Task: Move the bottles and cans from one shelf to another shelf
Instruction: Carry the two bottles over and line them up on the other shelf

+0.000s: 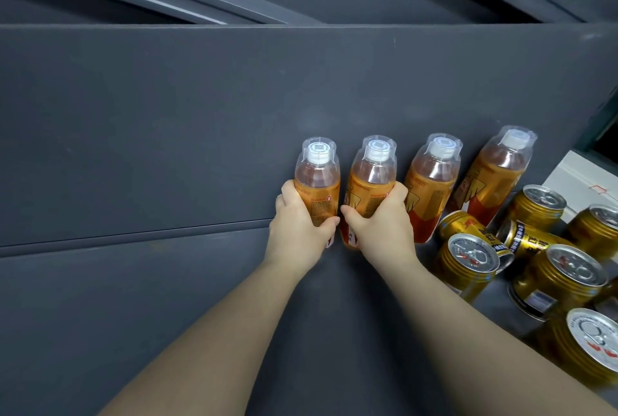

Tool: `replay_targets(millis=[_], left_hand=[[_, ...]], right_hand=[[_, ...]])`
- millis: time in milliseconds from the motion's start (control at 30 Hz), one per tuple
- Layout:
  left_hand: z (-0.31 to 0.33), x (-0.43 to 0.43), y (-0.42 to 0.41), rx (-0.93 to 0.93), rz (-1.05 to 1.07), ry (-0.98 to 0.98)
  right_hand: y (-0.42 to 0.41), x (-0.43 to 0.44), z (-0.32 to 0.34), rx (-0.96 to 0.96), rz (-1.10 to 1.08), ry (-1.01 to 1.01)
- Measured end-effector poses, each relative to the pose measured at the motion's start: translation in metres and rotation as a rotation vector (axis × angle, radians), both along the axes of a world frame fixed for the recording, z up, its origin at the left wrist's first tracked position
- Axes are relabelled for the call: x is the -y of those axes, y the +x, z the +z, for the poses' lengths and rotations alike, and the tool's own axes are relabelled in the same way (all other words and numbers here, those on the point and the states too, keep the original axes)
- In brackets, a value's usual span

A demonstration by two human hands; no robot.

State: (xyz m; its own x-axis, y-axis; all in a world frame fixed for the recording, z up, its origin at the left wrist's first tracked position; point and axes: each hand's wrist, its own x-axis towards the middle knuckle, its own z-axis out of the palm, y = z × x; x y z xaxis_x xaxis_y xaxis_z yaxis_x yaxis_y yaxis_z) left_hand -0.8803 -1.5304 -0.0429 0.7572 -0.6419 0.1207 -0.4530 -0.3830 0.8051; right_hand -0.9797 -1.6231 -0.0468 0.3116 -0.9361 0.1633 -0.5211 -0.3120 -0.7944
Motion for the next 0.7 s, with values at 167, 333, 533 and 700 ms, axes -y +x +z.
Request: replay_targets(millis=[167, 333, 533, 700], left_hand=[[0.001, 0.000, -0.001, 0.011, 0.003, 0.001], [0.002, 0.000, -0.002, 0.000, 0.005, -0.014], [0.009, -0.005, -0.004, 0.008, 0.008, -0.067], [0.016, -0.022, -0.012, 0.034, 0.000, -0.082]], right_hand=[[0.000, 0.001, -0.002, 0.004, 0.004, -0.009], [-0.001, -0.001, -0.001, 0.018, 0.006, -0.024], [-0.007, -0.007, 0.006, 0.046, 0.032, -0.018], [-0.017, -0.024, 0.011, 0.039, 0.076, -0.054]])
